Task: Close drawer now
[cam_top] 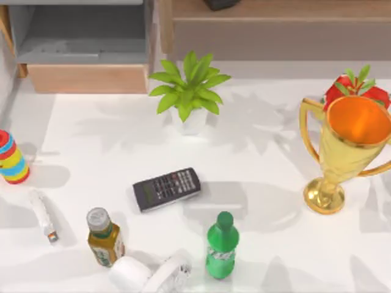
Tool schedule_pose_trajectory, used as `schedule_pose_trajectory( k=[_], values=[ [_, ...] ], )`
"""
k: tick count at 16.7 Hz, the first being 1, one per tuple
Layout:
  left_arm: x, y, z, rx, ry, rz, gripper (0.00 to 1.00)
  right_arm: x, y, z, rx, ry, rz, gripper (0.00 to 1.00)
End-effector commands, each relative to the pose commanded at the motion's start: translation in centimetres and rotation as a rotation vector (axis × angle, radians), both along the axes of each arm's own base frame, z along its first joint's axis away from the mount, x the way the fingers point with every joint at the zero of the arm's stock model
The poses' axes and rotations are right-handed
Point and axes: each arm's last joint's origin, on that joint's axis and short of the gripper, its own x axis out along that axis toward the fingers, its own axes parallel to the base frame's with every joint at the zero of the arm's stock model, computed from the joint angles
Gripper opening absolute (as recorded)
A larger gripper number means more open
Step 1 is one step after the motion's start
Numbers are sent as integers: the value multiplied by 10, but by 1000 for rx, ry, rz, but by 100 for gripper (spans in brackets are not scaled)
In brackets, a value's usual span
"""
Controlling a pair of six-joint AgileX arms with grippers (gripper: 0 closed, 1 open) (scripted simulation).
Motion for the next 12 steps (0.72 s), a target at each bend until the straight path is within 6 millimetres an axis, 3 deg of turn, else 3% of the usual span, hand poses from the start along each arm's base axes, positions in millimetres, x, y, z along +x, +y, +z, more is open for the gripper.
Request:
schedule_pose_trajectory(
  k=[2,3,12],
  values=[
    [0,0,0,0,0,0,2,0,0,0,0,0,0,100],
    [0,0,0,0,0,0,0,0,0,0,0,0,0,100],
    [0,0,-4,-17,18,3,0,0,0,0,0,0,0,100]
  ],
)
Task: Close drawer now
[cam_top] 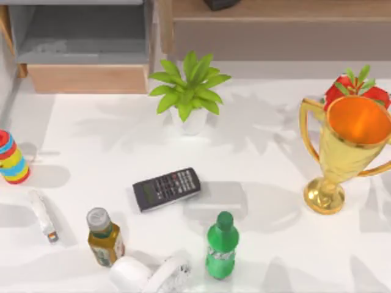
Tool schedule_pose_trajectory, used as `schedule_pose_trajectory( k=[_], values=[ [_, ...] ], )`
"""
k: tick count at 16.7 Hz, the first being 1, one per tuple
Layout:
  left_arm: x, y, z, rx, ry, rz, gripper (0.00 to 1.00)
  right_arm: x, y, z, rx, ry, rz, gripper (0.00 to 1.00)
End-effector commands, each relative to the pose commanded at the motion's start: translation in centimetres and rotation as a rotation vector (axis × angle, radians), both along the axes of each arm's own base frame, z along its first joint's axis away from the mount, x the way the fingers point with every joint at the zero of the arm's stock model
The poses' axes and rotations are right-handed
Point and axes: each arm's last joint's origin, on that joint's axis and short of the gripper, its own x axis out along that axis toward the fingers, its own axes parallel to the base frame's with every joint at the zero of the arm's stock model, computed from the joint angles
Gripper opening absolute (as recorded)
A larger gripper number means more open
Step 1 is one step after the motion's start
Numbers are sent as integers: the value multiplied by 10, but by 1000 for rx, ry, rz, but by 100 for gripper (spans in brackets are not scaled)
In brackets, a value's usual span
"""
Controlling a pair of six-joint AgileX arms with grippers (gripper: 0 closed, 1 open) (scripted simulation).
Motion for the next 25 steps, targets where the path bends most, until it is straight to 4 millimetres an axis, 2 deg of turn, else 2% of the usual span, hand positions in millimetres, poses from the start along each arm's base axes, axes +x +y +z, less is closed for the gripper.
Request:
schedule_pose_trajectory(
  k=[2,7,13,20,22,25],
  values=[
    [11,0,-2,-4,8,0,0,0,0,0,0,0,0,100],
    [59,0,1,5,-4,0,0,0,0,0,0,0,0,100],
    [64,1,0,0,1,6,0,0,0,0,0,0,0,100],
    [118,0,0,-3,0,5,0,0,0,0,0,0,0,100],
    [123,-1,-1,-5,5,4,0,0,0,0,0,0,0,100],
    [121,1,-1,-7,8,10,0,0,0,0,0,0,0,100]
  ],
)
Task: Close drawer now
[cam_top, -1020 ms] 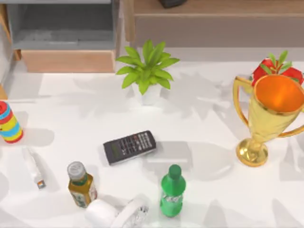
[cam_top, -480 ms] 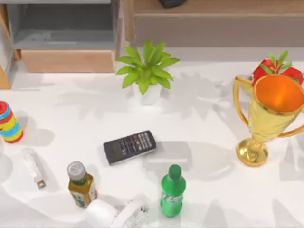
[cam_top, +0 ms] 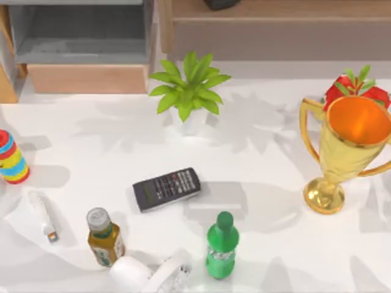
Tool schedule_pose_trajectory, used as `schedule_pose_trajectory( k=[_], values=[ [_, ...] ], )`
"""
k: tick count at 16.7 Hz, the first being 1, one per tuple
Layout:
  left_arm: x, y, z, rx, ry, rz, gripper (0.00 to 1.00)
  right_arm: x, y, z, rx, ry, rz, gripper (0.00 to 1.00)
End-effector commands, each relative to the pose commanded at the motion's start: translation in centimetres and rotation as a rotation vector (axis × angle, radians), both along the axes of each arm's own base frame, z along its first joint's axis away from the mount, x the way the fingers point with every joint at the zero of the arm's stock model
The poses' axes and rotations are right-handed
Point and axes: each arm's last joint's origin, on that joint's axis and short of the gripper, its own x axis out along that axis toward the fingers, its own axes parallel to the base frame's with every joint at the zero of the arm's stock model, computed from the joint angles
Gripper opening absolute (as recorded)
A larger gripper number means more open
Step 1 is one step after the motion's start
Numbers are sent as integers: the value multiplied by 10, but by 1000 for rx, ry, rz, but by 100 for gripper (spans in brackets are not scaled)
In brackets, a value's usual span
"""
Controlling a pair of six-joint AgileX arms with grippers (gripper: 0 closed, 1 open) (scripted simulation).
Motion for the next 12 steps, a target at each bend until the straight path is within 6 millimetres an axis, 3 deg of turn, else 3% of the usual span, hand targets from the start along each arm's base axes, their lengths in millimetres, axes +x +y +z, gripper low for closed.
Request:
schedule_pose_trajectory(
  k=[3,8,12],
  values=[
    [9,1,-4,-2,12,1,0,0,0,0,0,0,0,100],
    [55,1,0,8,-5,0,0,0,0,0,0,0,0,100],
    [63,-1,0,0,0,0,0,0,0,0,0,0,0,100]
  ],
)
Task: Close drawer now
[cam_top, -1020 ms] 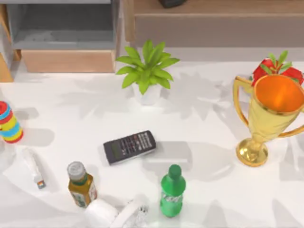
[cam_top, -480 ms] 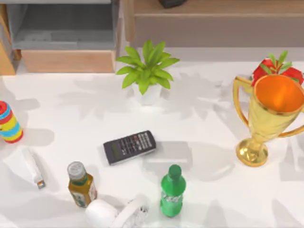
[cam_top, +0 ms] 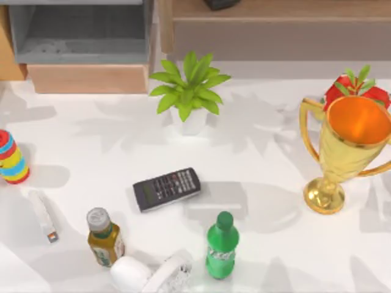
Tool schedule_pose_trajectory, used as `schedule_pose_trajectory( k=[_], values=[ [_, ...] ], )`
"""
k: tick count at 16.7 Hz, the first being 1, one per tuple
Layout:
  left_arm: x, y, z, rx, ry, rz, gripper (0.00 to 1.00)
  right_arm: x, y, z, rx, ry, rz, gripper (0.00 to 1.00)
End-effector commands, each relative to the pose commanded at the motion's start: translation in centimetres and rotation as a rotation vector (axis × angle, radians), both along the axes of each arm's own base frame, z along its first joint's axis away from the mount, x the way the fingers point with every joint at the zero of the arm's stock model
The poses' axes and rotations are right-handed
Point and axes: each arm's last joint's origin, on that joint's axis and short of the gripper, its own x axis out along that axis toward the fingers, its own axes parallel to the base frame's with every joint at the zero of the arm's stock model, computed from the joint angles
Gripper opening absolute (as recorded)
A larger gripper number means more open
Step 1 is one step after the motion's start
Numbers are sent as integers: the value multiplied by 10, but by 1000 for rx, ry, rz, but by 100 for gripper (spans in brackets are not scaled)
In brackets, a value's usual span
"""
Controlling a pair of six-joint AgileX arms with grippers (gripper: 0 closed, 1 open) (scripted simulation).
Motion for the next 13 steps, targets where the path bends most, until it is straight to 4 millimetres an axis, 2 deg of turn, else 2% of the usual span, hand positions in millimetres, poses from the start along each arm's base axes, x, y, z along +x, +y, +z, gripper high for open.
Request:
schedule_pose_trajectory(
  k=[2,13],
  values=[
    [0,0,0,0,0,0,0,0,0,0,0,0,0,100],
    [0,0,0,0,0,0,83,0,0,0,0,0,0,100]
  ],
)
